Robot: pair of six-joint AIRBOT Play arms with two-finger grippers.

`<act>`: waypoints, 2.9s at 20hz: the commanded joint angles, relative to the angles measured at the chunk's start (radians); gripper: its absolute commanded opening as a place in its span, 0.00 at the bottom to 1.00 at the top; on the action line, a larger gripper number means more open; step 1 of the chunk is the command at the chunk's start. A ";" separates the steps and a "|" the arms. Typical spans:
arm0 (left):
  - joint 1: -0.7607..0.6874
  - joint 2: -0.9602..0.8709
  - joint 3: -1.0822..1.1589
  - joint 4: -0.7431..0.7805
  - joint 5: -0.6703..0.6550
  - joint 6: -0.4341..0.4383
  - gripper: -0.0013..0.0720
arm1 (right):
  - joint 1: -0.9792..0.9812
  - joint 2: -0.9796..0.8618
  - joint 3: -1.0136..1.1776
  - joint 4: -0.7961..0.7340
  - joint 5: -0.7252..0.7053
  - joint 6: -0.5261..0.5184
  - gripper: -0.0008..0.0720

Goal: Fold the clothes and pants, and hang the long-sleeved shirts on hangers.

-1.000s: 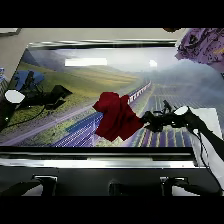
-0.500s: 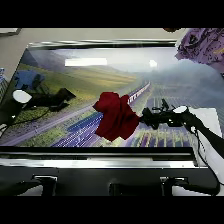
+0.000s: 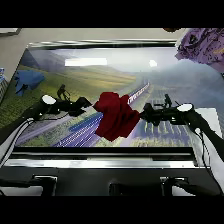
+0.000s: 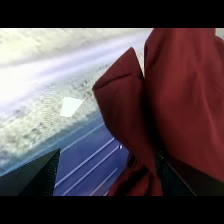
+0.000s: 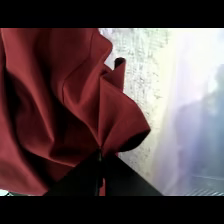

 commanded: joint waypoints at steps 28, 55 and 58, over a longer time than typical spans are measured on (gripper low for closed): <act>0.243 0.434 0.775 0.775 -0.336 -0.248 0.03 | 0.000 0.196 1.085 -0.634 0.275 0.105 0.05; 0.244 -0.024 0.656 0.918 -0.391 -0.384 0.04 | 0.027 -0.520 1.204 -0.541 0.225 0.440 0.11; 0.244 -0.112 0.656 0.857 -0.324 -0.384 0.04 | 0.059 -0.590 1.204 -0.537 0.230 0.425 0.24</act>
